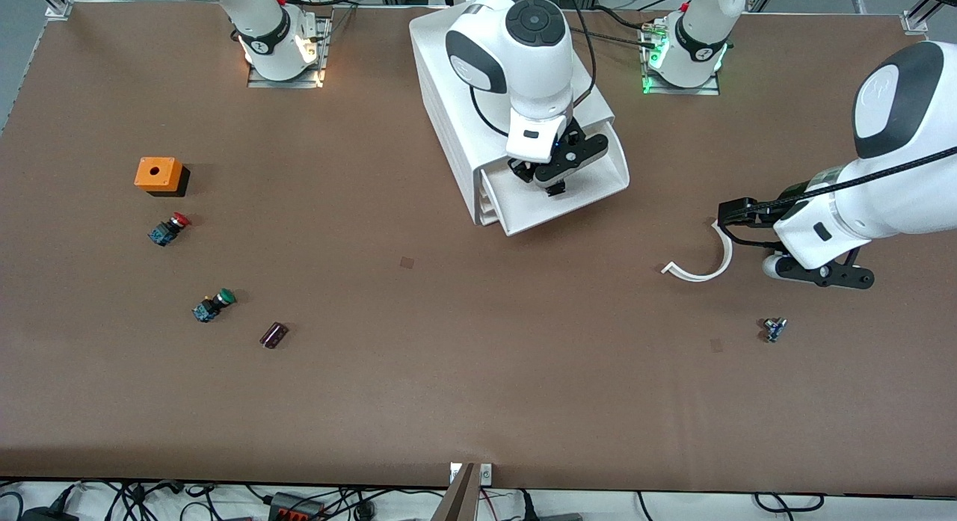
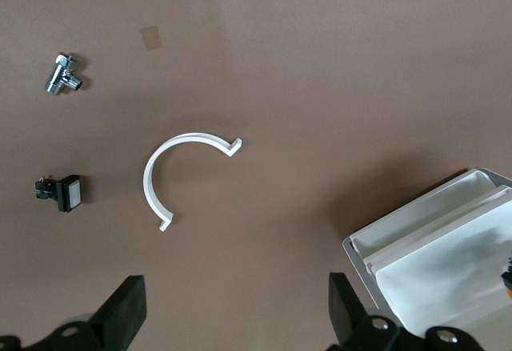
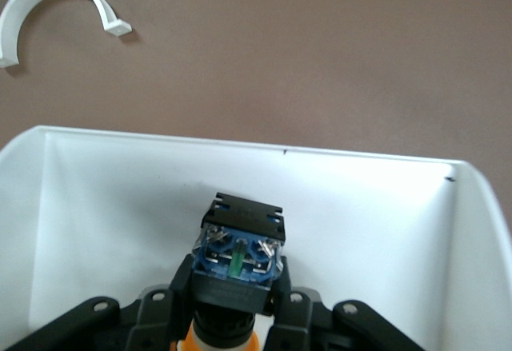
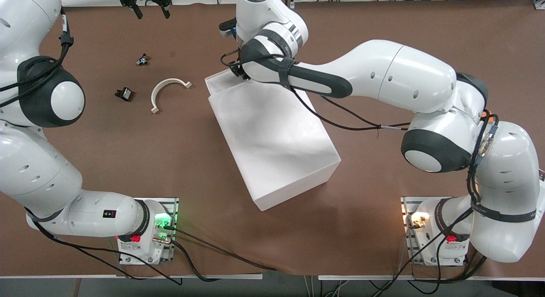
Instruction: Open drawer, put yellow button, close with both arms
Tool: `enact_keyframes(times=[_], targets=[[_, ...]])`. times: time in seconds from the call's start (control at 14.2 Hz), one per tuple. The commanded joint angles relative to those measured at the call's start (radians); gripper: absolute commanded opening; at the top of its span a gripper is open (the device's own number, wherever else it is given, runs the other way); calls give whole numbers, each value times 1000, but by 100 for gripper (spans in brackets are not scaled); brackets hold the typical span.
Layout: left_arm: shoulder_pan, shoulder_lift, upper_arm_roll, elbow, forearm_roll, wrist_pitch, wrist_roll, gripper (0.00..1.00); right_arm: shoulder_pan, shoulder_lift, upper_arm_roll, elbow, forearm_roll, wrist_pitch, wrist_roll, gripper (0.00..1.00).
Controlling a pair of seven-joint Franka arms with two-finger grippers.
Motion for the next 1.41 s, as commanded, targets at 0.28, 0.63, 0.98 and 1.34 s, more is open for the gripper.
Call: enact_keyframes(times=[0.28, 0.63, 0.98, 1.34], targets=[[-4, 9, -4, 33, 20, -26, -23, 100, 19, 34, -24, 35, -35, -5, 19, 100], [-5, 9, -4, 33, 19, -26, -25, 100, 2, 23, -39, 123, -33, -55, 21, 100], [-7, 8, -21, 31, 14, -17, -89, 100, -137, -46, -55, 154, -32, -179, 24, 100], [-7, 9, -105, -25, 14, 82, -270, 100, -329, -72, -98, 134, -33, -303, 7, 100]])
